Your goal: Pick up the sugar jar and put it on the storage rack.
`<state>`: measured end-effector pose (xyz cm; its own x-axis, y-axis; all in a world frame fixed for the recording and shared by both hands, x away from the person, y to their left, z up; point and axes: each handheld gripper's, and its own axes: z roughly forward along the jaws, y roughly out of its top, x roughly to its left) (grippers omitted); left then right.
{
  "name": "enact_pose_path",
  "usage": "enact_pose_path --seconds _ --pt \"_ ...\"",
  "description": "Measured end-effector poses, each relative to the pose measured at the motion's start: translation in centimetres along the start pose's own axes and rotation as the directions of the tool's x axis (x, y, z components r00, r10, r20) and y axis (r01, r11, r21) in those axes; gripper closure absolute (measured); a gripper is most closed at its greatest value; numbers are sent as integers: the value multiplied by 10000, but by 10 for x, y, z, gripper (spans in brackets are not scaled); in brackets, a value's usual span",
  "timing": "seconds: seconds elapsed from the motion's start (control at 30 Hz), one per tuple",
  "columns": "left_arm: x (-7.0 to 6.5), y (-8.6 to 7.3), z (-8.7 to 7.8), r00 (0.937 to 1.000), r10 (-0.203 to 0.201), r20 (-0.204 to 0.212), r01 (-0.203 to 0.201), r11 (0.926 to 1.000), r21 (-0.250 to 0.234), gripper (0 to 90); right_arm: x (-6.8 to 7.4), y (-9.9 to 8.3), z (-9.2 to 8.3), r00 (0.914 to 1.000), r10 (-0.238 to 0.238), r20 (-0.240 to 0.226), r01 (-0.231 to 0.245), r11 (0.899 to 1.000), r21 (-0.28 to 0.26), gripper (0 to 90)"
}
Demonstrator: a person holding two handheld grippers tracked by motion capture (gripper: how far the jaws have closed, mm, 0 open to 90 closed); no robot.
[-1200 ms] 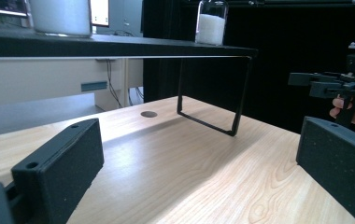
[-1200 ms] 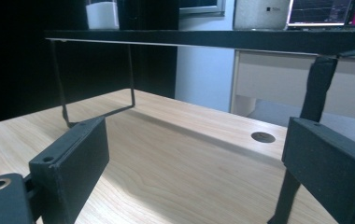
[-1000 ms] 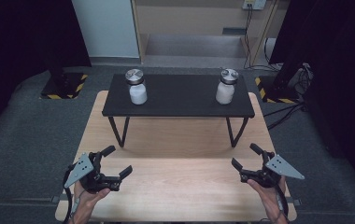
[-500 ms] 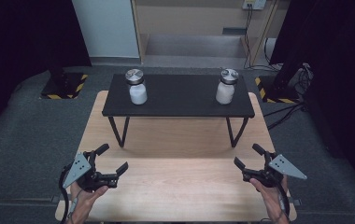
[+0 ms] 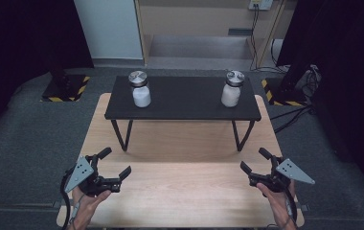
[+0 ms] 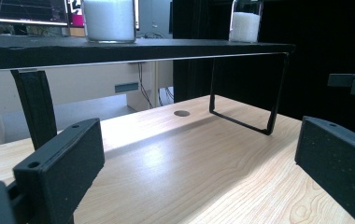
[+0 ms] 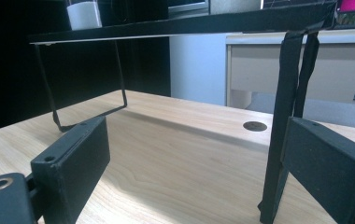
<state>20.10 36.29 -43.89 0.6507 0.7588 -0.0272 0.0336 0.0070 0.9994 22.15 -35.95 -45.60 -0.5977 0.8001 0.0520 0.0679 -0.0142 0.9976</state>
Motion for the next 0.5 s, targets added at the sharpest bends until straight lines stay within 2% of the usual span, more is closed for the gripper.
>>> enact_pose_path --seconds 0.5 --pt "-1 1 1 9999 140 82 -140 9999 71 8 0 0 3 9998 -131 -148 133 9998 125 84"
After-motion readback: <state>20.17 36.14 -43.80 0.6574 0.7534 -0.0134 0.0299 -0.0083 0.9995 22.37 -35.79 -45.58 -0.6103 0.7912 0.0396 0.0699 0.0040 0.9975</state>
